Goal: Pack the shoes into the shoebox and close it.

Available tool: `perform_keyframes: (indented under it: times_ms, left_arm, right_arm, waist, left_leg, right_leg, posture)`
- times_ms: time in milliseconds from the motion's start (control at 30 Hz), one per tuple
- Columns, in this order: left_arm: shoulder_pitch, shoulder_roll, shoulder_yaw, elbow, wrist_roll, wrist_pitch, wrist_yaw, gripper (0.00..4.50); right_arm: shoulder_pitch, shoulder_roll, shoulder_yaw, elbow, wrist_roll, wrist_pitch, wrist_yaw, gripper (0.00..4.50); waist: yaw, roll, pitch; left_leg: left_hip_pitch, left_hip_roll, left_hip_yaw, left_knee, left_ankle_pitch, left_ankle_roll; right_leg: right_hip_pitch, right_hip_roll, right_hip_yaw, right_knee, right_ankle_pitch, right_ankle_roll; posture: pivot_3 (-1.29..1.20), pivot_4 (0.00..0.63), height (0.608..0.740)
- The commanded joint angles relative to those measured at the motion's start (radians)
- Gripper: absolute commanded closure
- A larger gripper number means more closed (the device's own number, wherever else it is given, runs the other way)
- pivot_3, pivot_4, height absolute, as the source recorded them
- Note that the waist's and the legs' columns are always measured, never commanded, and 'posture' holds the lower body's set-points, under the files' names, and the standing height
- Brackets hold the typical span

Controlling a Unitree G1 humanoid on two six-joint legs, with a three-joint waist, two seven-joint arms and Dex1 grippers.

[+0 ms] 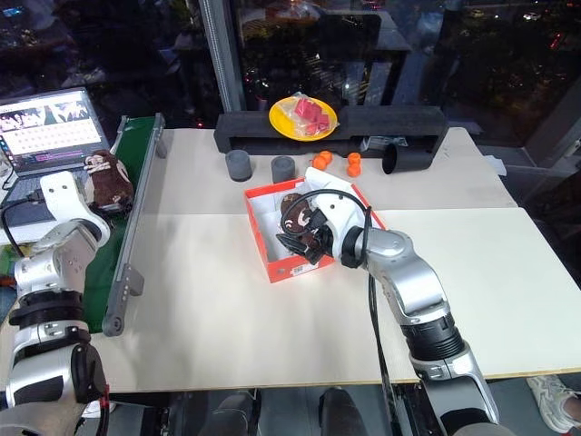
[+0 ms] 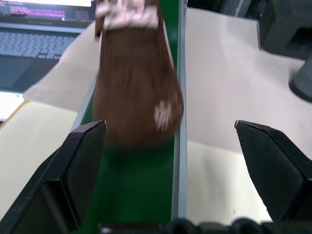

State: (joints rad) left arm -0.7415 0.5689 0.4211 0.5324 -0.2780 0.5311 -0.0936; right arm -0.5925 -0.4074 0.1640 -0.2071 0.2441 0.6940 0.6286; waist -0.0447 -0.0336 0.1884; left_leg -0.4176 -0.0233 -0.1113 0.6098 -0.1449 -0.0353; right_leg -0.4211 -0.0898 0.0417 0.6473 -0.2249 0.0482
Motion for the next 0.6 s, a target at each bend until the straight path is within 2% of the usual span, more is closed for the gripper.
perform_keyframes:
  times_ms: [33,300,400,500,600]
  left_arm:
    - [-0.033,0.03,0.013,0.017,0.021,-0.027,0.041,0.0]
    - [-0.048,0.026,0.072,0.093,-0.014,0.004,0.116,0.0]
    - [-0.042,0.003,0.108,0.1,-0.065,0.06,0.112,0.7]
    - [-0.03,-0.003,0.09,0.065,-0.059,0.075,0.113,1.87]
    - [-0.025,-0.003,0.082,0.023,-0.046,0.046,0.113,2.77]
  right_arm:
    - [-0.002,-0.014,-0.026,-0.043,0.005,0.01,-0.009,0.08]
    - [-0.004,-0.041,-0.026,-0.032,-0.009,0.021,-0.018,0.08]
    - [-0.011,-0.046,-0.027,-0.03,-0.01,0.027,-0.024,0.0]
    - [-0.014,-0.049,-0.028,-0.034,-0.005,0.034,-0.027,0.0]
    - [-0.017,-0.048,-0.025,-0.037,-0.004,0.04,-0.029,0.0]
  waist:
    - [-0.002,0.0,0.0]
    - [0.0,0.0,0.0]
    - [0.001,0.0,0.0]
    - [0.002,0.0,0.0]
    - [0.005,0.0,0.0]
  left_leg:
    - [0.0,0.0,0.0,0.0,0.0,0.0]
    - [0.0,0.0,0.0,0.0,0.0,0.0]
    - [0.0,0.0,0.0,0.0,0.0,0.0]
    - [0.001,0.0,0.0,0.0,0.0,0.0]
    - [0.001,0.0,0.0,0.001,0.0,0.0]
  right_leg:
    - [0.0,0.0,0.0,0.0,0.0,0.0]
    - [0.0,0.0,0.0,0.0,0.0,0.0]
    - [0.0,0.0,0.0,0.0,0.0,0.0]
    - [0.001,0.0,0.0,0.001,0.0,0.0]
    - [0.001,0.0,0.0,0.001,0.0,0.0]
  posture:
    - [0.0,0.15,0.74]
    - [0.0,0.15,0.74]
    - [0.0,0.15,0.74]
    - [0.0,0.15,0.74]
    - [0.0,0.15,0.74]
